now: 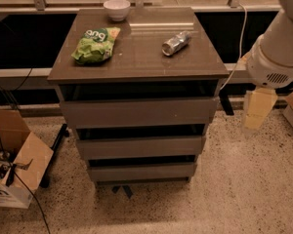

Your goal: Open bottom drawer

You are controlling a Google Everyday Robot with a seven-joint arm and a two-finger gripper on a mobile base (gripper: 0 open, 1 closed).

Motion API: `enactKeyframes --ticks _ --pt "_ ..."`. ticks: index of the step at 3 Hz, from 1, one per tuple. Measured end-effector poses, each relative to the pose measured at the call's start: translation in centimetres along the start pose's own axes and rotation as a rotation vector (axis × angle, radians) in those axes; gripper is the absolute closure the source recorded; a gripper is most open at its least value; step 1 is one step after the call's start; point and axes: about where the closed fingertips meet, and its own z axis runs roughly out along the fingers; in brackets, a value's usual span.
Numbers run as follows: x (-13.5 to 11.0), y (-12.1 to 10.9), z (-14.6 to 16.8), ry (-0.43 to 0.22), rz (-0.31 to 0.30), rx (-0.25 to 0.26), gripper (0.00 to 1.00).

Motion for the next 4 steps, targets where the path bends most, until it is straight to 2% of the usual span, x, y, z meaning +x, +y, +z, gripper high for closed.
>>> enactKeyframes --ticks 1,2,3,4 --pt "0.4 -1.1 4.2 0.016 -0.01 -0.007 0.0" --pt "0.0 -1.1 9.0 -0.004 0.005 -0.024 0.0" --pt "-0.1 -1.2 9.2 -0.008 0.005 -0.018 0.0" --pt "-0.6 -1.0 9.2 0.033 -0.003 -0.007 0.0"
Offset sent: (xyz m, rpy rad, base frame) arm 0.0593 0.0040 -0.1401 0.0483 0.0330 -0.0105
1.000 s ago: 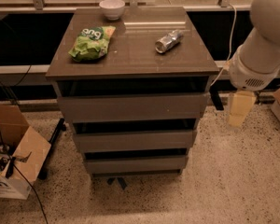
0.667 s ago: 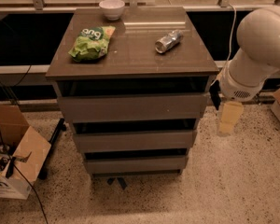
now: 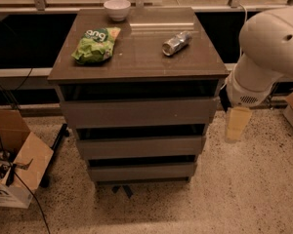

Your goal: Open bottom drawer

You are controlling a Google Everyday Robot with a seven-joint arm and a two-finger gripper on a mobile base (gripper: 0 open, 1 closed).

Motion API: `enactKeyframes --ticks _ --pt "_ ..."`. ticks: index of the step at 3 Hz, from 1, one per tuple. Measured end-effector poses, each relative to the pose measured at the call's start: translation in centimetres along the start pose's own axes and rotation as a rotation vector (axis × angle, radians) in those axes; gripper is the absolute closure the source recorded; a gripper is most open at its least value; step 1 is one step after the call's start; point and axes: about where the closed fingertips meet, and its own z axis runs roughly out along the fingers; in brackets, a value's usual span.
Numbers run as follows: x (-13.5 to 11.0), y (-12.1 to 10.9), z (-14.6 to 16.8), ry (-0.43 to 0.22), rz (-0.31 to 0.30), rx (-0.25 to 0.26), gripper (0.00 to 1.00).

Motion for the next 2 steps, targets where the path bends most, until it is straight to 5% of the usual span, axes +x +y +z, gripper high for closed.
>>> enactKeyframes --ticks 2 --pt "-3.9 4.5 6.8 -0.031 -0.02 -0.082 0.0"
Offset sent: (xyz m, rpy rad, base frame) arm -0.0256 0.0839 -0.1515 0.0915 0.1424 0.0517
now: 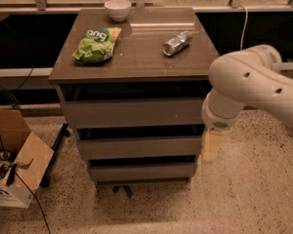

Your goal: Open bottom drawer

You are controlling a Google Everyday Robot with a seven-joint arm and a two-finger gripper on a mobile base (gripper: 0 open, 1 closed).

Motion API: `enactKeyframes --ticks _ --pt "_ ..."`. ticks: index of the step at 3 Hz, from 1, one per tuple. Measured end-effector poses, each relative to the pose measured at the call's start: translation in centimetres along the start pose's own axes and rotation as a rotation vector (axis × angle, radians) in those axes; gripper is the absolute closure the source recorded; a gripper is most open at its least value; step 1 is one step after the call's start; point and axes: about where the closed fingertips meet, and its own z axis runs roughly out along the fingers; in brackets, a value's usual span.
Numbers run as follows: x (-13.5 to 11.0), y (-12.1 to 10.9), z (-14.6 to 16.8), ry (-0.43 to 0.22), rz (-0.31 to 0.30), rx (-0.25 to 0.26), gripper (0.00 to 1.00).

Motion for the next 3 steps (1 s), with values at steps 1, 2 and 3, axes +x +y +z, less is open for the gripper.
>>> enactKeyframes --ticks 1,2,3 --pt "-1.1 2.0 5.4 -0.065 0.049 -0.055 0.0" --pt "-0.8 3.1 9.8 -0.128 0.123 -0.105 0.0" --pt "0.4 3.7 14.1 -0.179 0.196 -0.153 0.0"
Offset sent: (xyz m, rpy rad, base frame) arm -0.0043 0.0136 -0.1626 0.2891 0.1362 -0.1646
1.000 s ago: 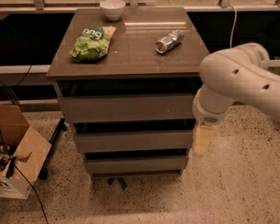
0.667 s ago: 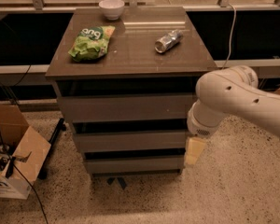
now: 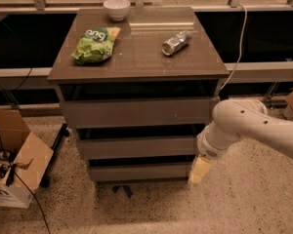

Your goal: Open bottom drawer

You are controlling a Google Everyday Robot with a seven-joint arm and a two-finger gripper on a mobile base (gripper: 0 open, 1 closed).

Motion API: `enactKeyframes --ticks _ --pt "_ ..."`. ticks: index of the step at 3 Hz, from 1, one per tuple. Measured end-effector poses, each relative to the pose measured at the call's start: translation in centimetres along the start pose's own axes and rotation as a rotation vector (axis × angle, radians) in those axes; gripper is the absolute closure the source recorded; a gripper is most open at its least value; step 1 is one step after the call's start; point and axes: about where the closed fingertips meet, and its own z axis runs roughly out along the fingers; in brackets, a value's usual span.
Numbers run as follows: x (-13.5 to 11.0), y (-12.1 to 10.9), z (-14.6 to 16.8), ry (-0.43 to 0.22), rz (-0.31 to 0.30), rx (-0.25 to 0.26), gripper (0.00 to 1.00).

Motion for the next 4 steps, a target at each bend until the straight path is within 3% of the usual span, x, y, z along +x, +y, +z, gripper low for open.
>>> enactKeyframes --ticks 1,3,4 --pt "1.8 -1.1 3.9 -0.013 0.051 -0.06 0.0" --pt "2.0 -0.9 4.8 -0.013 0.055 -0.074 0.0" --pt "0.2 -1.5 8.0 -0.073 -0.013 -0.079 0.0"
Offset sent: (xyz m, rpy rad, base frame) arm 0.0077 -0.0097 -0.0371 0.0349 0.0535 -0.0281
